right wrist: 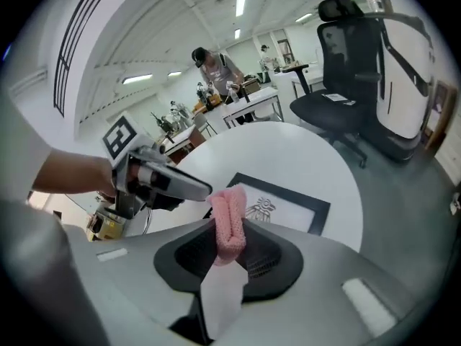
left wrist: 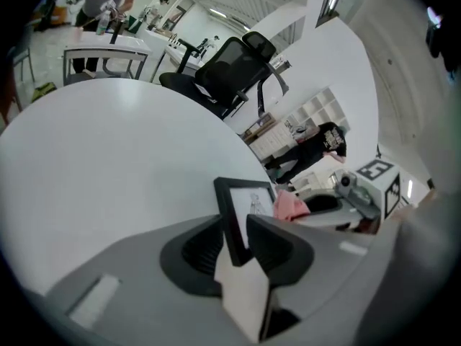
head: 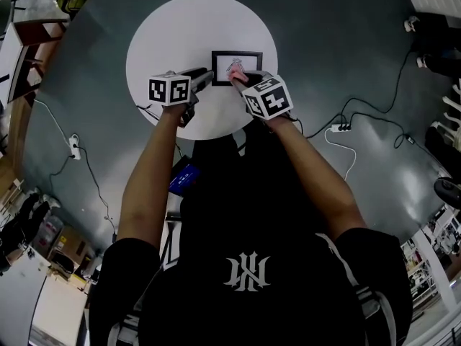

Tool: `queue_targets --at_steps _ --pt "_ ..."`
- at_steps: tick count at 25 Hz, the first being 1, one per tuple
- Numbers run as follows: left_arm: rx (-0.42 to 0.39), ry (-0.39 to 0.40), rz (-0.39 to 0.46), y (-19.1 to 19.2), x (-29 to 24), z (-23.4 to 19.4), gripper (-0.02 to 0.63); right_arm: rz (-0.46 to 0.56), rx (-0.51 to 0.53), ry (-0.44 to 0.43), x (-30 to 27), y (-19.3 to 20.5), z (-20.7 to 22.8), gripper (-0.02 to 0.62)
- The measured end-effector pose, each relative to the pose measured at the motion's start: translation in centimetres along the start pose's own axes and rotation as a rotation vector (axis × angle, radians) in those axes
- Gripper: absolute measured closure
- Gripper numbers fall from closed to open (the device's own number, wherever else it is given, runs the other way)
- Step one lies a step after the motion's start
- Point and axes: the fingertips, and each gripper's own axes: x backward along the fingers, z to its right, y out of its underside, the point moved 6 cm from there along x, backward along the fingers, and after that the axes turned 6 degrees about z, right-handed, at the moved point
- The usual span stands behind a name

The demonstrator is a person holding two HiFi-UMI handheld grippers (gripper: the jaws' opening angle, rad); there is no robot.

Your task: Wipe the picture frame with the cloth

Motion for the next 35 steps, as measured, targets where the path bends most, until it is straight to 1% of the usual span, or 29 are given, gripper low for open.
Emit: queue_targets --at_steps 2,6,9,10,14,18,27,28,32,35 --pt "-0.013 0.014 -0.025 -1.0 -0.7 -0.3 0.508 0.006 -0.002 -0.02 -1.5 -0.1 -1.6 0.512" --pt "-0.039 0.018 -0.068 -2.0 -1.7 -0.8 0.512 0.037 -0.063 -0.065 -4.4 -0.2 -4.3 0.512" --pt "-0.057 0.01 -0.09 -2.0 -2.1 -0.9 0.543 0.041 -0.061 -0.041 -5.4 0.1 -5.0 0.512" --pt "-0.056 0.007 -0.093 -1.9 -2.2 -1.0 0.538 0.039 -0.06 -0.032 -5.6 0.2 -5.0 0.512" --pt "-0.036 0.003 -0.087 -1.9 -2.3 -1.0 0.518 0.034 -0.066 -0.017 -5.4 0.7 -4.3 0.512" --pt "-0.05 0.003 -0.094 -2.0 -2.2 -1.3 0.518 0.022 -0.055 0.012 -4.6 1.1 -3.1 0.513" --pt "-0.076 -0.018 -0.099 -2.1 -2.1 -1.1 0.517 0.023 -0.072 0.107 0.1 3.3 2.4 0.512" --pt "-0.078 -0.021 -0.1 -2.1 -2.0 -1.1 0.517 0.024 -0.063 0.112 0.5 3.4 2.6 0.514" --pt "-0.077 -0.039 -0.091 -2.0 -1.7 -1.3 0.515 0.008 0.026 0.134 1.2 3.8 2.8 0.512" --pt "-0.072 -0.049 -0.085 -1.9 -1.7 -1.2 0.514 0.004 0.035 0.141 1.7 4.0 3.2 0.511"
